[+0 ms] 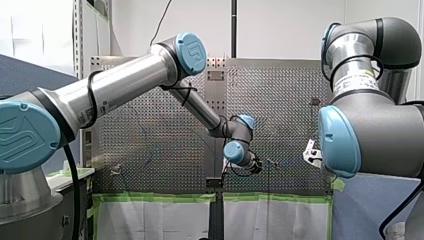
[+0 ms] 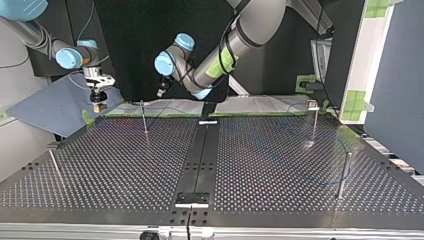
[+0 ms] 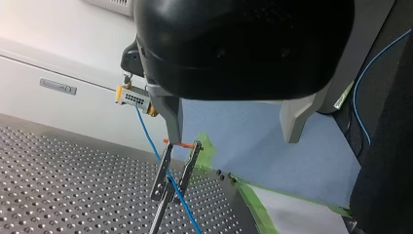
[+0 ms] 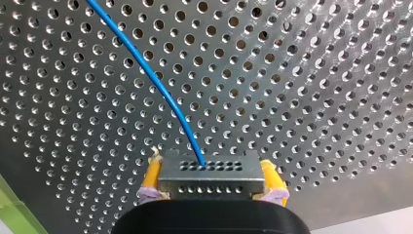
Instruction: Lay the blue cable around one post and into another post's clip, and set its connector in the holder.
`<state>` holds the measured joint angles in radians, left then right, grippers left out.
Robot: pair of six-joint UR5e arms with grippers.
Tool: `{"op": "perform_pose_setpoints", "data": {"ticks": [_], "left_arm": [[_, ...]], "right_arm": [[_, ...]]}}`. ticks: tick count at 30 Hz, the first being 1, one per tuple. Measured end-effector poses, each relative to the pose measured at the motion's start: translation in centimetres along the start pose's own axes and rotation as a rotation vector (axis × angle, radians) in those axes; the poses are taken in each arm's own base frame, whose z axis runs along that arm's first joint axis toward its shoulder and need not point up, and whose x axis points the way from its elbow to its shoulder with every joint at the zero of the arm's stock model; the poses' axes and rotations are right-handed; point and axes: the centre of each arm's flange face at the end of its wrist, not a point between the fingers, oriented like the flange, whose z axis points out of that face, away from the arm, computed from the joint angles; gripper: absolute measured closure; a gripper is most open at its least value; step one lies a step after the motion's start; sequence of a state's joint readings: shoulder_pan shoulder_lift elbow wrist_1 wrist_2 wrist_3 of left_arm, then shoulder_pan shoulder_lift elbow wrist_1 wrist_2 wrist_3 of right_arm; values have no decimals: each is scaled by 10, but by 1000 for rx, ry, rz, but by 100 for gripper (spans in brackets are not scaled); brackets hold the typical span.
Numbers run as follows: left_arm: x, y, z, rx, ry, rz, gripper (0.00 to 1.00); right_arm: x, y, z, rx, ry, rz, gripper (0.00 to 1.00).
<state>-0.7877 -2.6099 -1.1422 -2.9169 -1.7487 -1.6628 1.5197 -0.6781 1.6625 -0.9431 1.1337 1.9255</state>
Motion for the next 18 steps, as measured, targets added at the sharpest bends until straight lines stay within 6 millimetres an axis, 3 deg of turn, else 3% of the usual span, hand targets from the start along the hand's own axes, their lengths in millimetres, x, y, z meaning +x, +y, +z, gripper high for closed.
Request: {"op": "perform_pose_setpoints", "data": {"ticks": [10,18], "left_arm": [[-1,2,0,-6,2,2,0],[-13,-2,-10,-31,-18,25,0]], "right_arm": [[0,-1,0,2,0,0,98],[-1,-2,0,3,0,0,98]]}}
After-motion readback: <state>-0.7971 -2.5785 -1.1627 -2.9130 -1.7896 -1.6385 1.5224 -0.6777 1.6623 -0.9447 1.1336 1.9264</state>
